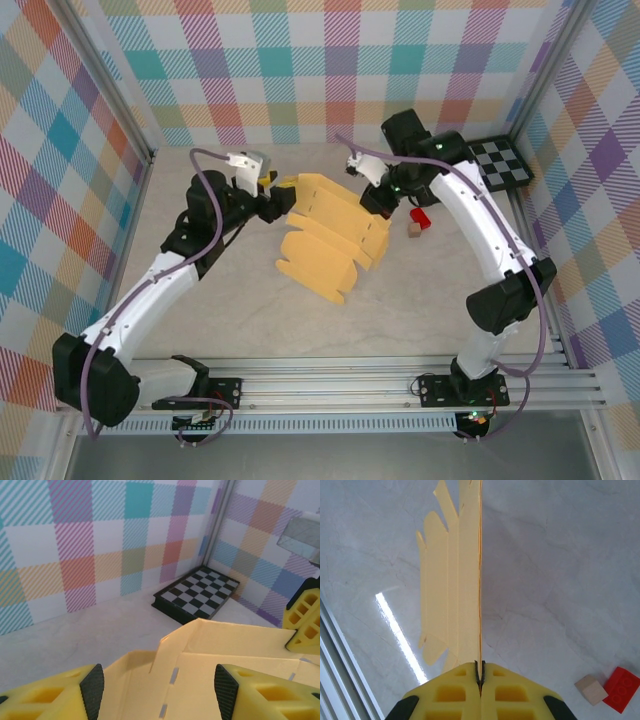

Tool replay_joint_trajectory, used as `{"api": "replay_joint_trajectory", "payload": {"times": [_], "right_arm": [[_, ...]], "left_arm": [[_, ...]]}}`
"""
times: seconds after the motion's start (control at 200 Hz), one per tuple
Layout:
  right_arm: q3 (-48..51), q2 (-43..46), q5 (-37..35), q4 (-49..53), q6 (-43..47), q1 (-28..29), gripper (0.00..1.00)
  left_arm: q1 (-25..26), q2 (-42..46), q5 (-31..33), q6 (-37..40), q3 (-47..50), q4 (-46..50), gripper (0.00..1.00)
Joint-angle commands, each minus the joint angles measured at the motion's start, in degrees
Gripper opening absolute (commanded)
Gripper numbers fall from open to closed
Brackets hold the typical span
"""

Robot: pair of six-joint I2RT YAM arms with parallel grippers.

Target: Fold the paper box

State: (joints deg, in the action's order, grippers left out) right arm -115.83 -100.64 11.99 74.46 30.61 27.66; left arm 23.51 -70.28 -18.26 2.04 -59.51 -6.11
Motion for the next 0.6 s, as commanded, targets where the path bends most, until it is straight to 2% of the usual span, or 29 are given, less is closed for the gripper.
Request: {"api": "replay_joint_trajectory", "payload": {"times": [0.0,0.235,0.45,0.595], "right_arm": [[1.8,1.9,-0.2,-0.8,-1.6,0.7,0.0],[4.4,3.0,0.1,-1.8,-1.4,1.8,0.0],[4.6,3.1,-0.1,-2.1,-1.3,2.2,0.0],[5.0,3.6,0.5,-3.0,-1.8,2.4,0.0]], "left_arm": [[1.2,-1.8,-4.8,3.9,-2.9,-1.1,0.62],[3.8,-3.5,-5.1,5.9,-3.0,1.9,0.54],[5.2,-5.1,-3.1,6.6,-3.6,5.1,0.53],[5.4,-6.2,-2.2,5.0,-4.5,6.8,0.48]]}}
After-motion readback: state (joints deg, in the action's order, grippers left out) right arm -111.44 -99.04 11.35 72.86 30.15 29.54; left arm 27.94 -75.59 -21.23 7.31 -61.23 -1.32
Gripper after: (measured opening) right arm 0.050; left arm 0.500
